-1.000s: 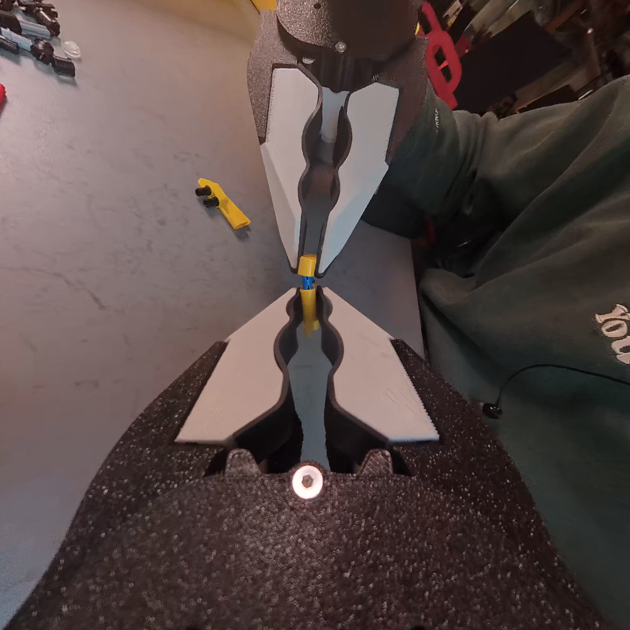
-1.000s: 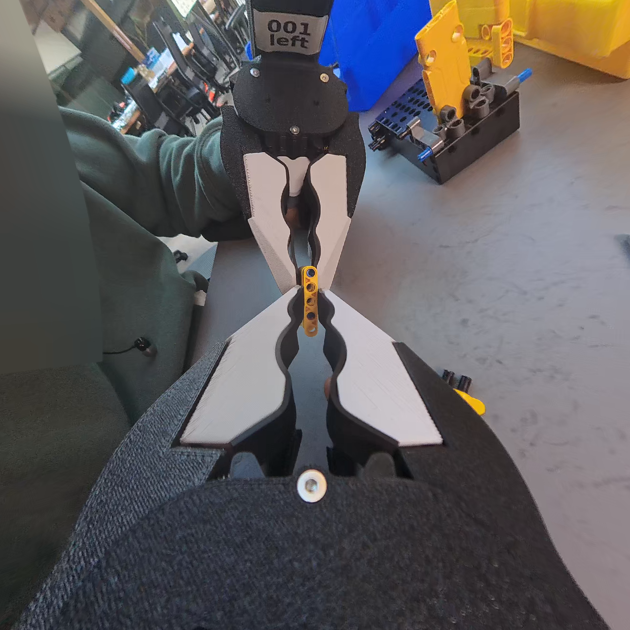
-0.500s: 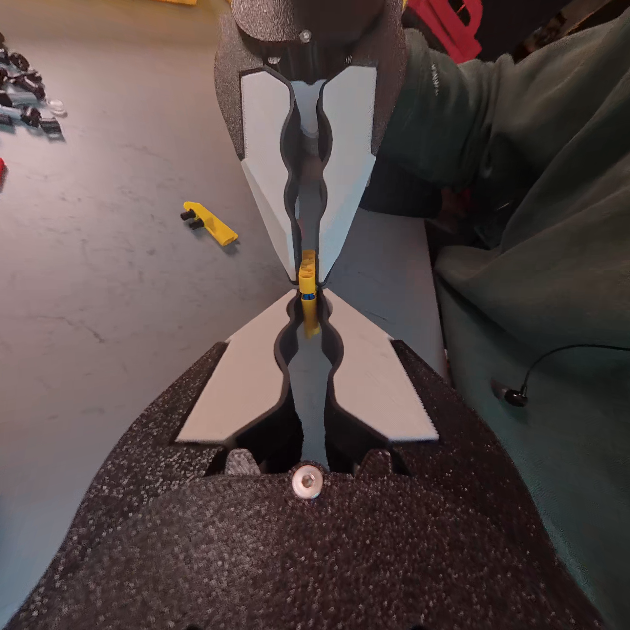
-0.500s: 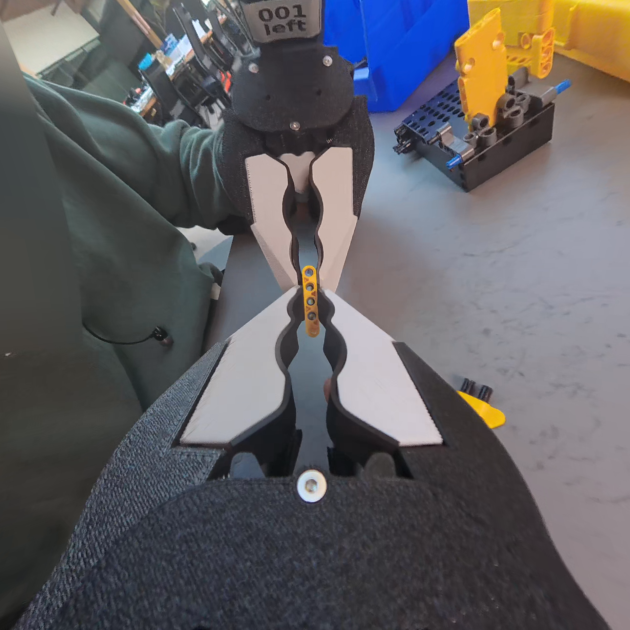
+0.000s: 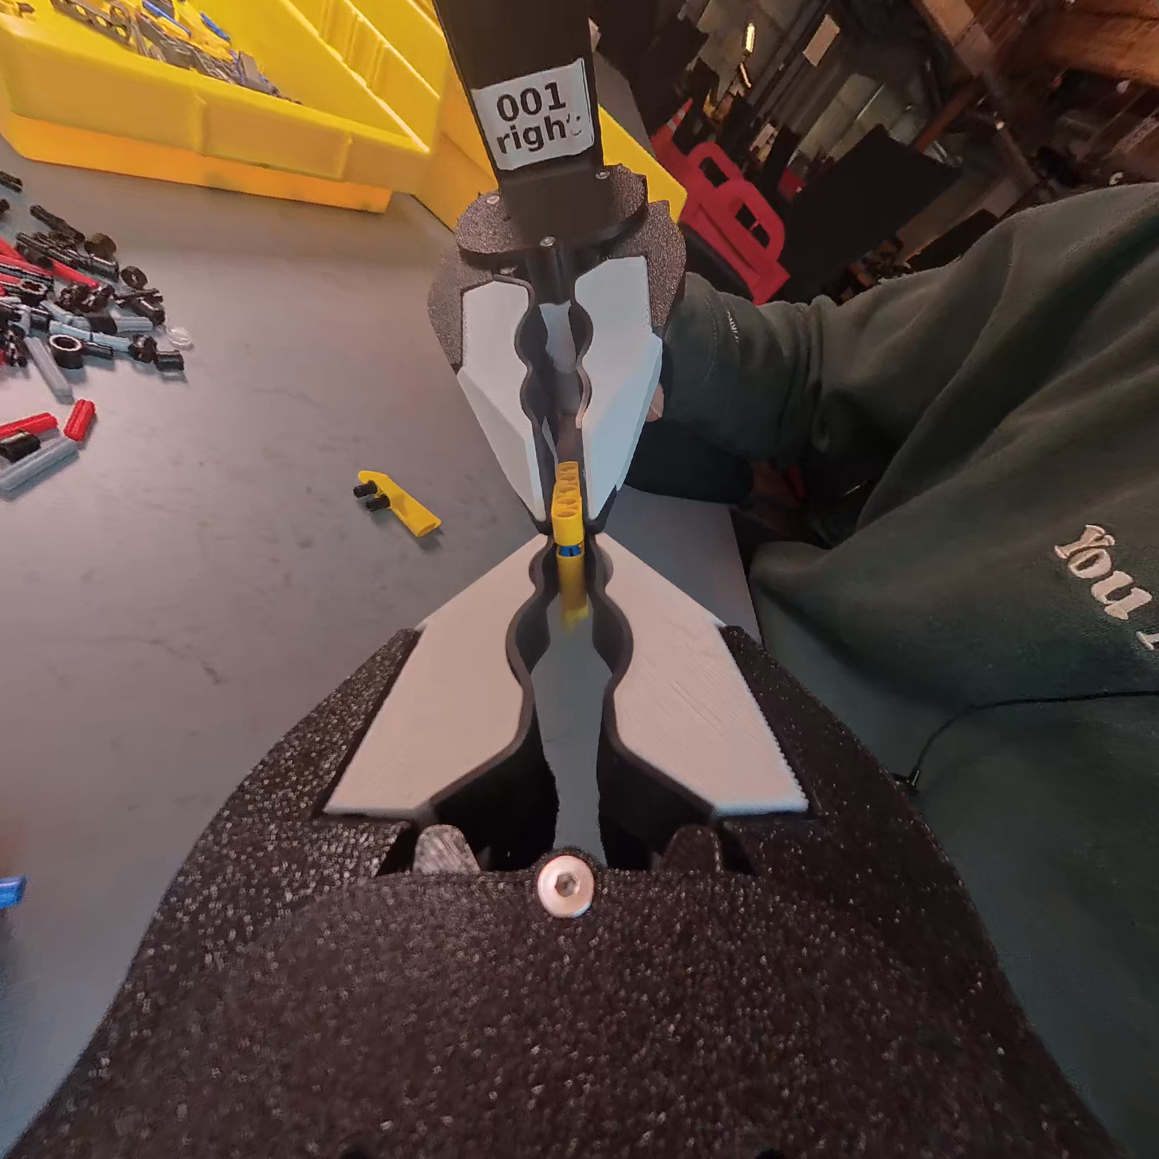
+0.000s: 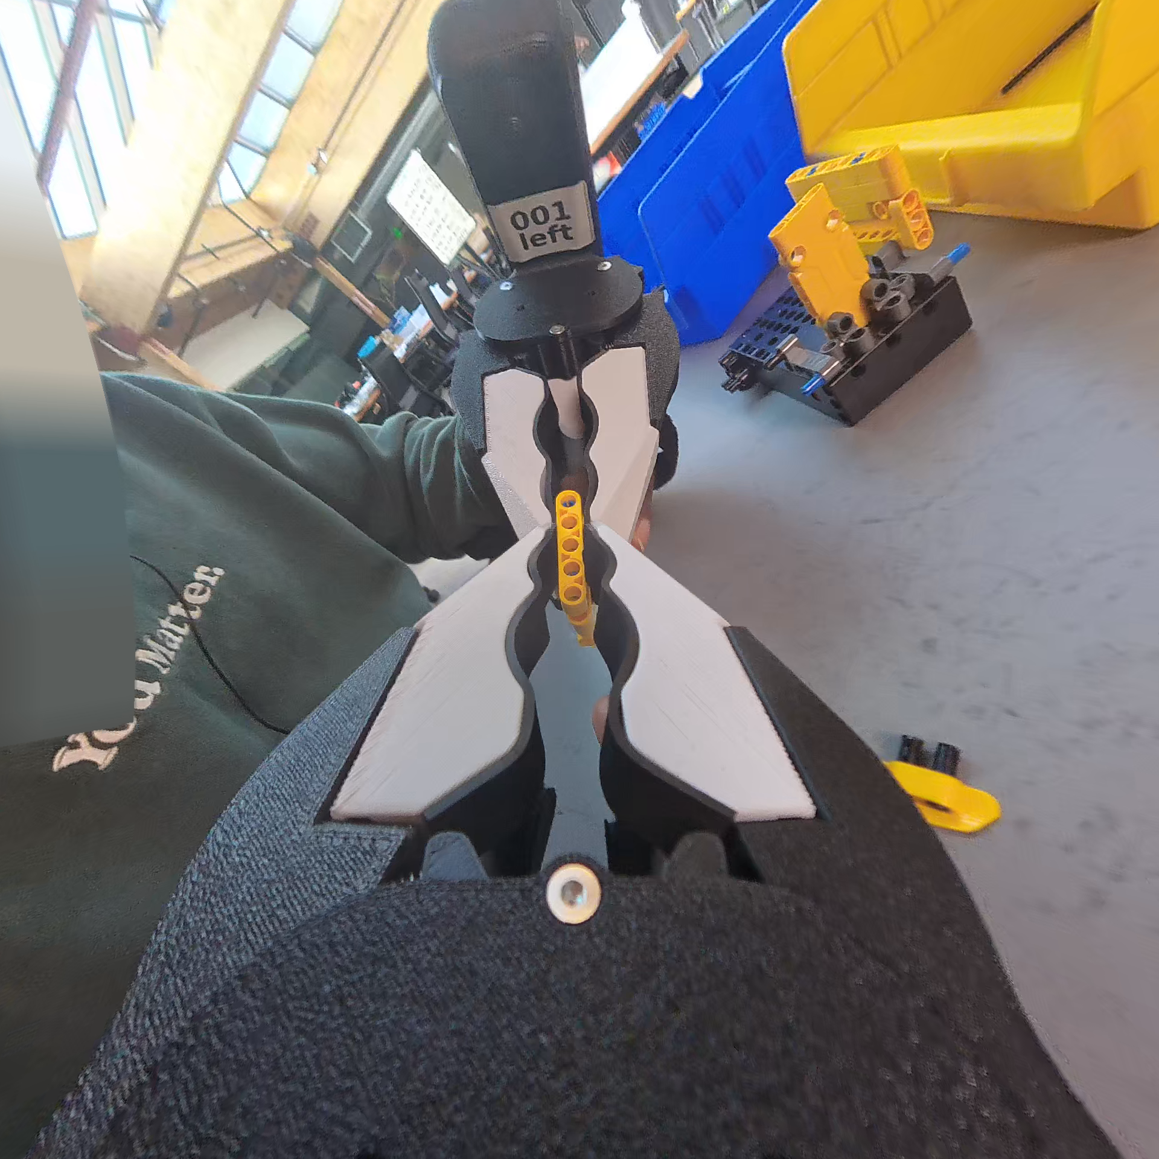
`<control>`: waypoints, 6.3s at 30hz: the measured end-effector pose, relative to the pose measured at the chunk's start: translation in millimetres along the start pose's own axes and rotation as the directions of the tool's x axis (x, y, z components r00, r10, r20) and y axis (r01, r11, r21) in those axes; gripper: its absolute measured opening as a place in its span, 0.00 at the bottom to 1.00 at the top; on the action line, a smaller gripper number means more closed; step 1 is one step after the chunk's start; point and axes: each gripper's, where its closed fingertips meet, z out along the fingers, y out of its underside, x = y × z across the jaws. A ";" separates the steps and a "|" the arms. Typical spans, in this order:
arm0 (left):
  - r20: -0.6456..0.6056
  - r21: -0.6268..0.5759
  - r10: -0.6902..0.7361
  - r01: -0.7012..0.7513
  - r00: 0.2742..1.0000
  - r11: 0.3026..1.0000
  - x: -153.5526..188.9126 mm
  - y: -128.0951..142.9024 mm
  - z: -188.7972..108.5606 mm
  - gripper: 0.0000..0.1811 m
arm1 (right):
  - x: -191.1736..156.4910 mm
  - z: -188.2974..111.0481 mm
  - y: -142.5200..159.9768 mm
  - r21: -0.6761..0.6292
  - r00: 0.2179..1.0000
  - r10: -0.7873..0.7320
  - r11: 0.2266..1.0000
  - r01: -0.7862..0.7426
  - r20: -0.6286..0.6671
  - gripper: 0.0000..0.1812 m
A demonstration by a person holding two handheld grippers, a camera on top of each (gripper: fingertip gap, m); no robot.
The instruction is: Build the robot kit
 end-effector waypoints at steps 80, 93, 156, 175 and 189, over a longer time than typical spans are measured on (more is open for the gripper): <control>0.061 0.044 -0.405 0.403 0.912 0.914 -43.2 20.7 -0.3 0.04 | 55.9 3.9 22.1 -0.776 0.022 -0.989 0.131 0.617 -0.149 0.15; 0.046 0.050 -0.304 0.302 0.951 0.952 -36.6 10.9 -6.7 0.11 | 45.9 1.0 11.6 -0.450 0.526 -0.783 0.621 0.642 -0.330 0.16; 0.166 0.441 -0.317 0.217 0.934 0.871 -51.6 -43.5 -36.1 0.03 | 35.5 2.9 -43.9 -0.470 0.128 -0.789 0.478 0.742 -0.601 0.04; 0.175 0.469 -0.210 0.106 0.962 0.877 -34.8 -58.5 -39.9 0.03 | 31.1 2.1 -56.9 -0.433 0.179 -0.768 0.518 0.737 -0.615 0.22; 0.177 0.443 -0.306 0.201 0.935 0.873 -45.5 -43.7 -35.7 0.04 | 43.4 6.1 -45.8 -0.609 0.004 -0.848 0.383 0.695 -0.529 0.20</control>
